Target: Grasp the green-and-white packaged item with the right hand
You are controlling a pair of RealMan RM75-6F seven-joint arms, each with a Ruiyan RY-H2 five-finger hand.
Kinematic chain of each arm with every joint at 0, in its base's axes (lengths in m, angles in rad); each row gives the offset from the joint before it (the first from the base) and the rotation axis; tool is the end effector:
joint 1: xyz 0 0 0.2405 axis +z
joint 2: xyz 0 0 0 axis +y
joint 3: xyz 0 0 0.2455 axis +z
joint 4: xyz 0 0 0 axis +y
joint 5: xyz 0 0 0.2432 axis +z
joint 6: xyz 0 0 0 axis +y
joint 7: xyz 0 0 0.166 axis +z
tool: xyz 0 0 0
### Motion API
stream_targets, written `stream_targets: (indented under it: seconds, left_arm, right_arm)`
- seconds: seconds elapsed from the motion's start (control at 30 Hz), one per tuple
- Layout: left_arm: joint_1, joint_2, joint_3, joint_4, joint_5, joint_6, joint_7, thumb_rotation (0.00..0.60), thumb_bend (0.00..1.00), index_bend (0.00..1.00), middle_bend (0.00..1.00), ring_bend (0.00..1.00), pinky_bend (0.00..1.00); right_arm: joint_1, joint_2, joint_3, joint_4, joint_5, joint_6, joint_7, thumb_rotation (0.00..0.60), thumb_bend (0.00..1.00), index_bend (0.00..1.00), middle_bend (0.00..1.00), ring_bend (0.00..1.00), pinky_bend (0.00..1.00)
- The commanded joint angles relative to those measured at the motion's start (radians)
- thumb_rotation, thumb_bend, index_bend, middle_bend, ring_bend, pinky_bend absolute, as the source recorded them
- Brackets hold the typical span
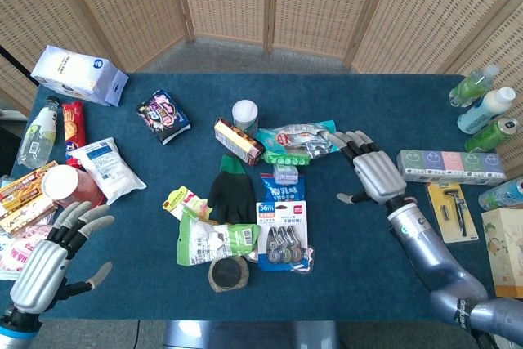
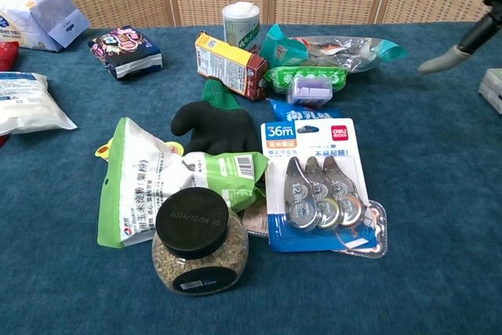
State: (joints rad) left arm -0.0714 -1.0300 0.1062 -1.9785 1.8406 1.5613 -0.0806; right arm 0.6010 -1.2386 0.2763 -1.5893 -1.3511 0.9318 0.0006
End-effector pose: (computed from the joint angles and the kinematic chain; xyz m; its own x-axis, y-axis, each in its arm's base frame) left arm -0.1969 0.1516 0.1049 0.0623 0.1201 0.9908 0.9584 -0.2843 -0.0258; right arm -0.1646 -0.3779 0.0498 0.3295 -0.1882 0.9252 -0.8974 -0.3668 0.2450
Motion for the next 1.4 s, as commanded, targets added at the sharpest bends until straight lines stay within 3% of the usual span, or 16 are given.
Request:
stream_targets:
  seconds: [0.03, 0.83, 0.9, 0.97, 1.03, 1.17, 1.27, 1.4]
  left_arm:
    - [0.001, -0.002, 0.003, -0.006, 0.006, -0.004, 0.012, 0.6, 0.36, 0.19, 0.16, 0.09, 0.0]
    - [0.051, -0.002, 0.027, -0.007, 0.041, 0.054, 0.029, 0.6, 0.36, 0.18, 0.16, 0.09, 0.0]
    - [0.058, -0.002, 0.029, -0.003, 0.042, 0.063, 0.026, 0.6, 0.36, 0.18, 0.16, 0.09, 0.0]
    - [0.066, -0.003, 0.031, 0.0, 0.045, 0.074, 0.025, 0.6, 0.36, 0.18, 0.16, 0.09, 0.0]
    - [0.073, -0.002, 0.034, 0.003, 0.049, 0.082, 0.024, 0.6, 0.36, 0.18, 0.16, 0.09, 0.0]
    - [0.087, 0.002, 0.037, 0.011, 0.053, 0.101, 0.02, 0.6, 0.36, 0.17, 0.16, 0.09, 0.0]
    - [0.09, 0.0, 0.037, 0.022, 0.051, 0.106, 0.007, 0.6, 0.36, 0.17, 0.16, 0.09, 0.0]
    - [0.086, -0.013, 0.03, 0.04, 0.041, 0.097, -0.009, 0.6, 0.36, 0.17, 0.16, 0.09, 0.0]
  right_arm:
    - [0.053, -0.046, 0.008, 0.086, 0.007, -0.055, 0.035, 0.6, 0.14, 0.0, 0.0, 0.0, 0.0]
    - [0.32, -0.322, -0.006, 0.658, 0.097, -0.351, 0.15, 0.6, 0.13, 0.0, 0.0, 0.0, 0.0]
    - [0.341, -0.356, -0.008, 0.71, 0.1, -0.37, 0.158, 0.6, 0.12, 0.03, 0.03, 0.0, 0.03]
    - [0.361, -0.392, -0.013, 0.766, 0.1, -0.389, 0.163, 0.6, 0.11, 0.14, 0.14, 0.02, 0.13]
    - [0.375, -0.419, -0.017, 0.812, 0.098, -0.398, 0.16, 0.6, 0.07, 0.31, 0.35, 0.18, 0.31]
    - [0.376, -0.449, -0.018, 0.848, 0.073, -0.345, 0.198, 0.6, 0.04, 0.67, 0.91, 0.72, 0.83]
    - [0.354, -0.441, -0.018, 0.84, 0.053, -0.283, 0.247, 0.6, 0.05, 0.8, 1.0, 0.93, 0.99]
    - [0.301, -0.389, -0.02, 0.767, 0.03, -0.17, 0.28, 0.6, 0.06, 0.82, 1.0, 0.97, 1.0]
